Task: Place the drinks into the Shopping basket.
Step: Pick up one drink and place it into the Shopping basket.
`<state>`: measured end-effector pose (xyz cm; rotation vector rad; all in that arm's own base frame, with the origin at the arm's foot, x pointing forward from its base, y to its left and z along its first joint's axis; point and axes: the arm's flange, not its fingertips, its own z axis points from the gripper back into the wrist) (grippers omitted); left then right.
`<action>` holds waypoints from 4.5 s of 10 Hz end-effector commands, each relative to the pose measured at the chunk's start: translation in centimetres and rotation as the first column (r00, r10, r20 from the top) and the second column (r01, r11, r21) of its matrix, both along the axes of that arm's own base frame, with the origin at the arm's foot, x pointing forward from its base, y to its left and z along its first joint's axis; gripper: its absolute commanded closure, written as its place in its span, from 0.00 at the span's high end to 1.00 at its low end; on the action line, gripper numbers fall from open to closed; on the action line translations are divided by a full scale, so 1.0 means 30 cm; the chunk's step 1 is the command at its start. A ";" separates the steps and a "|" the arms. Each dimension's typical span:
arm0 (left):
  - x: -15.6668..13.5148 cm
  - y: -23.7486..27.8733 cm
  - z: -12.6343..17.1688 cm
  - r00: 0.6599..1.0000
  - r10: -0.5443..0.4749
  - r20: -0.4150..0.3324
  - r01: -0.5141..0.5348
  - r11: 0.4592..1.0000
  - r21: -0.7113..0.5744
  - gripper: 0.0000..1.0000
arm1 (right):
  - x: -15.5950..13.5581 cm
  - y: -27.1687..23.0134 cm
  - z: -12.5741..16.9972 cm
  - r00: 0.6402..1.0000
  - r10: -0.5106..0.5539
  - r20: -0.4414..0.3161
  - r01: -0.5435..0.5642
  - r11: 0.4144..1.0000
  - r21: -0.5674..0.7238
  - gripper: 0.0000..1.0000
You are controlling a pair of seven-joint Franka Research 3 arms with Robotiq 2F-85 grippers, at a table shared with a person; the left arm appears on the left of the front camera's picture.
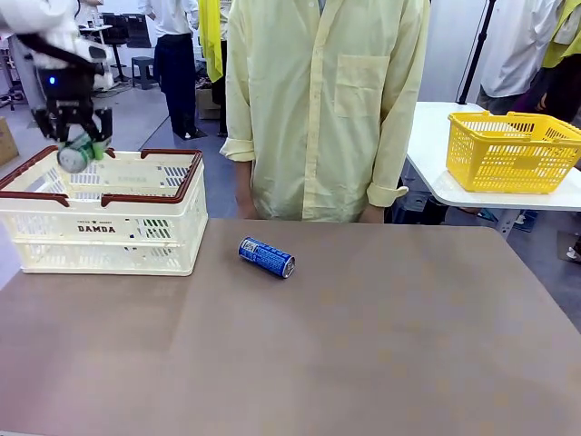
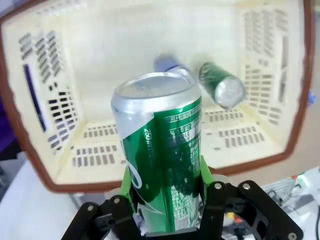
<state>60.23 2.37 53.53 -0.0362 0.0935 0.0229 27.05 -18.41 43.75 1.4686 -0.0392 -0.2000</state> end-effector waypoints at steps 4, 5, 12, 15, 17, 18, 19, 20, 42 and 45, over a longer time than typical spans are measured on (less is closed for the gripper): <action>-0.062 0.231 -0.215 0.958 0.285 -0.025 -0.285 0.941 -0.183 0.00 | -0.006 0.007 0.010 1.000 0.006 -0.010 -0.006 1.000 0.000 1.00; -0.052 0.231 -0.246 0.957 0.289 -0.020 -0.287 0.936 -0.204 0.00 | -0.006 0.007 0.010 1.000 0.006 -0.010 -0.006 1.000 0.000 1.00; -0.024 0.252 -0.213 0.956 0.290 -0.053 -0.294 0.933 -0.206 0.00 | -0.006 0.007 0.010 1.000 0.006 -0.010 -0.006 1.000 0.000 1.00; 0.019 0.190 -0.122 0.976 0.164 0.146 -0.125 0.962 -0.242 0.00 | -0.006 0.007 0.010 1.000 0.006 -0.010 -0.006 1.000 0.000 1.00; 0.030 0.177 -0.093 0.959 0.184 0.216 -0.129 0.961 -0.246 0.00 | -0.006 0.007 0.010 1.000 0.006 -0.010 -0.006 1.000 0.000 1.00; 0.049 0.178 -0.115 0.955 0.202 0.217 -0.156 0.965 -0.211 0.00 | -0.006 0.007 0.010 1.000 0.006 -0.010 -0.006 1.000 0.000 1.00; 0.067 0.183 -0.150 0.963 0.188 0.191 -0.151 0.970 -0.192 0.00 | -0.006 0.007 0.010 1.000 0.006 -0.010 -0.006 1.000 0.000 1.00; 0.077 0.190 -0.184 0.968 0.182 0.175 -0.149 0.971 -0.188 0.00 | -0.006 0.007 0.010 1.000 0.006 -0.010 -0.006 1.000 0.000 1.00; -0.551 0.597 -0.200 0.987 0.058 0.151 0.116 0.402 -0.908 1.00 | -0.006 0.007 0.010 1.000 0.006 -0.010 -0.006 1.000 0.000 1.00; -0.617 0.616 -0.187 0.977 0.113 0.181 0.119 0.416 -0.902 1.00 | -0.006 0.007 0.010 1.000 0.006 -0.010 -0.006 1.000 0.000 1.00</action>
